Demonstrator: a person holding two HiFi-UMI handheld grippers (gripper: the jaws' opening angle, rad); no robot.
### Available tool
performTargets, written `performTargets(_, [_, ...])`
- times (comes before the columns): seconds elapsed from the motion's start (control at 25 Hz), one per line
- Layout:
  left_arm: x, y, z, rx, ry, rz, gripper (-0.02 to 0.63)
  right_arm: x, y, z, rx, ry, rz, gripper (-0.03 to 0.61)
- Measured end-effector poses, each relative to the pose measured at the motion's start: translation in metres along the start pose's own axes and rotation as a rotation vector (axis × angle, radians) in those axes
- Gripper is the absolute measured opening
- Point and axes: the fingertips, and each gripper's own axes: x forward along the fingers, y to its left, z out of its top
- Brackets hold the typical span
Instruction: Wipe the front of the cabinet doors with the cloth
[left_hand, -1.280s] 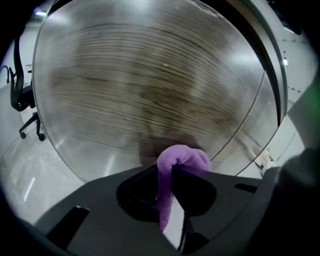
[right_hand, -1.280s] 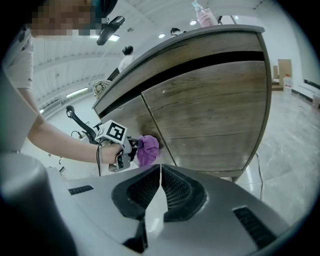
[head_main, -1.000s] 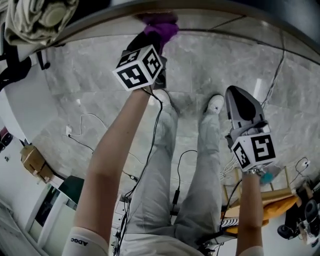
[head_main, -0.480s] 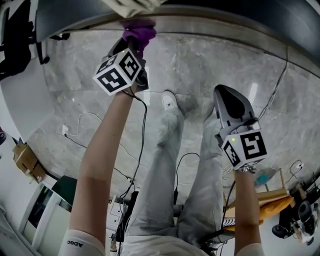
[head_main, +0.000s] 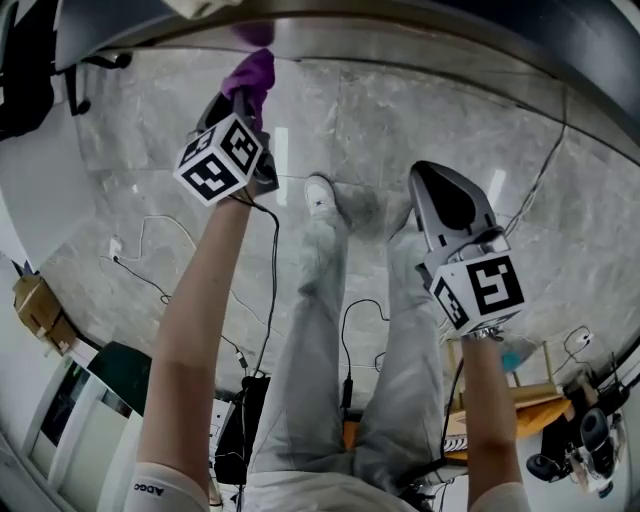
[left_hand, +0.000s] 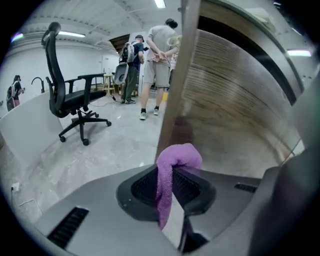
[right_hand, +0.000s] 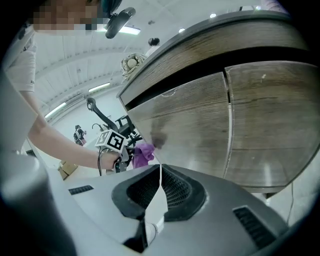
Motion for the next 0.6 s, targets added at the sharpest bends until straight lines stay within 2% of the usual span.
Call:
performTargets(0.16, [-0.008,-0.062,-0.044,0.057,0.064,-0.06,0.06,-0.028,-0.02,-0.013,-0.01,0.025,0.011,0.029])
performTargets(0.28, [-0.004,-0.117,-0.07,0.066,0.088,-0.107,0.06,-0.054,-0.038,-0.025,-0.016,0.038,0.017,0.029])
performTargets(0.48, [0.017,-0.214,-0.099,0.092,0.118,-0.194,0.06,-0.095,-0.083,-0.054,-0.001,0.056,-0.009,0.029])
performTargets(0.6, [0.036,-0.256,-0.11,0.126,0.155,-0.244,0.06,-0.106,-0.103,-0.07,0.039,0.053,-0.041,0.029])
